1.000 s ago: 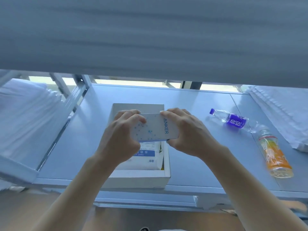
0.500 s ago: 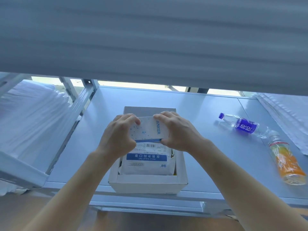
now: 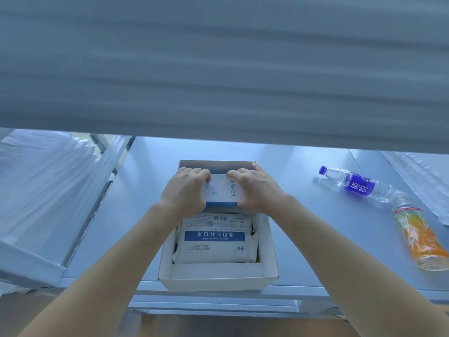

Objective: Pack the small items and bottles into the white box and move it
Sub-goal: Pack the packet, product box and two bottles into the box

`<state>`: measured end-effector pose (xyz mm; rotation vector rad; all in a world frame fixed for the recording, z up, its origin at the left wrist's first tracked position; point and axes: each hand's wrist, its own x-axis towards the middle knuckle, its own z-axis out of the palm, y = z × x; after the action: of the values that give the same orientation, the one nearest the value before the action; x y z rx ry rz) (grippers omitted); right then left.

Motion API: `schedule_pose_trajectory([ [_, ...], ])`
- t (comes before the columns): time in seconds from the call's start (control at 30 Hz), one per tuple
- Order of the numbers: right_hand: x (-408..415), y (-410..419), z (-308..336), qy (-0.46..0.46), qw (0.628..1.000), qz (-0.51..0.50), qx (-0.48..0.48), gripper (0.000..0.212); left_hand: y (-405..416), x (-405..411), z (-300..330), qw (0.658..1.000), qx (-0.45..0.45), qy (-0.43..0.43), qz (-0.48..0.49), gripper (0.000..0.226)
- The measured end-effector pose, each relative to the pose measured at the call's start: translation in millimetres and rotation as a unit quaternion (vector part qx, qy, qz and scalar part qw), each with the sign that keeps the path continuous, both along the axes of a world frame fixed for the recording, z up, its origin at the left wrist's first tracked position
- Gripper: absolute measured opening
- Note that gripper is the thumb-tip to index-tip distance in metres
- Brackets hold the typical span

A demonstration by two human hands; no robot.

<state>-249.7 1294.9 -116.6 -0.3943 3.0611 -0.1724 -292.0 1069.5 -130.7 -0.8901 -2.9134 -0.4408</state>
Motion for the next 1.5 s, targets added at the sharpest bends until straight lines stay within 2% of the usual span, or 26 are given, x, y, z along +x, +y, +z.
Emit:
schedule_pose_trajectory([
  [0.2, -7.0, 2.0, -8.0, 0.002, 1.0, 0.007, 0.028, 0.069, 0.8, -1.9, -1.5, 0.999, -0.048, 0.003, 0.004, 0.049],
  [0.37, -13.8, 0.0, -14.2, -0.022, 0.994, 0.011, 0.103, 0.049, 0.8, 0.9, -4.3, 0.982, -0.187, 0.02, -0.011, 0.048],
  [0.53, -17.3, 0.1, -16.1, -0.021, 0.991, 0.017, 0.131, 0.048, 3.2, -2.6, -4.7, 0.976, -0.215, 0.026, -0.01, 0.05],
  [0.8, -5.2, 2.7, -10.3, 0.001, 0.993, 0.019, 0.112, 0.059, 4.8, 14.2, 1.5, 0.984, -0.175, 0.027, 0.006, 0.05],
  [1.03, 19.7, 27.1, -4.7, 0.018, 0.996, 0.005, -0.087, 0.046, 23.8, 48.9, 17.3, 0.997, -0.06, 0.035, 0.03, 0.043],
  [1.23, 47.7, 72.4, 6.0, 0.049, 0.988, 0.015, -0.146, 0.04, 93.9, 67.0, 35.8, 0.998, 0.025, 0.053, -0.011, 0.036],
  [1.5, 95.6, 177.4, 8.2, 0.052, 0.984, -0.074, -0.154, 0.039, 204.8, 88.9, 38.0, 0.996, 0.036, 0.026, -0.072, 0.04],
])
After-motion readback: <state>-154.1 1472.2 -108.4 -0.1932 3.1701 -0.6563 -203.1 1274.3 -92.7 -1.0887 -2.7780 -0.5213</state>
